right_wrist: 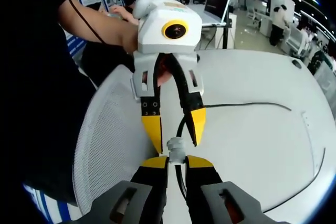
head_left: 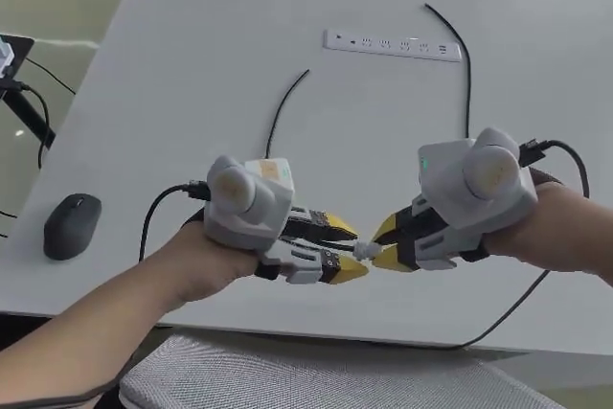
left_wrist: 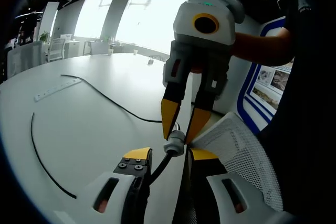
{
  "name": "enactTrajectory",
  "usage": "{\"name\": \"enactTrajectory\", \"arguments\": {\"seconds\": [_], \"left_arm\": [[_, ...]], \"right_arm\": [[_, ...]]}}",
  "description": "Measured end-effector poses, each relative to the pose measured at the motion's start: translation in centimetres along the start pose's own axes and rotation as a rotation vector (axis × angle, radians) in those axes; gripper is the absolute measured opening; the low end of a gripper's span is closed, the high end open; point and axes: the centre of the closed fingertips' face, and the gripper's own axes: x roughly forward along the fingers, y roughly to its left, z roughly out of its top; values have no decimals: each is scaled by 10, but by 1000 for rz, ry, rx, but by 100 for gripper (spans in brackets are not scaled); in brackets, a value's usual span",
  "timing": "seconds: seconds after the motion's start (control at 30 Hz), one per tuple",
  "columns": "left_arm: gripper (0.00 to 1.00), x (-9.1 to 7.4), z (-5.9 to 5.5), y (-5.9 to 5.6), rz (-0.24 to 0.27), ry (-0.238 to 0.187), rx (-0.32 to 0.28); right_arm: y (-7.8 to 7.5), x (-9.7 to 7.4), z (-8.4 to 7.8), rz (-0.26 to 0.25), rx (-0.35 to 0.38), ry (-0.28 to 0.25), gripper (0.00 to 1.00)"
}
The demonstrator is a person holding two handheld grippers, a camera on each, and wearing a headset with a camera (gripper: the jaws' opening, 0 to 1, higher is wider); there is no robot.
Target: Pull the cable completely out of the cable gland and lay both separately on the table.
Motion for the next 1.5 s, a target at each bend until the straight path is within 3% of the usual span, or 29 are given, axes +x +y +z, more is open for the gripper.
{"name": "enactTrajectory", "arguments": {"seconds": [0.27,0.5,0.9,1.0,1.1,1.17,1.37,1.5], "left_arm": [[21,-2,2,2,-6,-21,-18],[17,-2,4,-1,-20,-28,6],[15,1,1,-5,-14,-12,31],[15,1,1,-4,0,-3,6],[14,0,2,-3,-1,11,-63],[14,0,2,-4,0,12,-41],[14,-3,11,-5,5,6,-10],[14,-2,17,-5,10,-6,0]], "right_arm": [[-2,2,1,0,-23,-5,6],[-4,2,2,3,-45,-10,6],[0,4,-1,3,-81,-17,7],[-1,3,-2,-1,-89,-29,7],[-1,1,-1,4,-90,-54,8],[-1,0,0,13,-87,-76,8],[-3,-7,6,58,40,-169,9],[-7,-19,7,114,162,-257,12]]}}
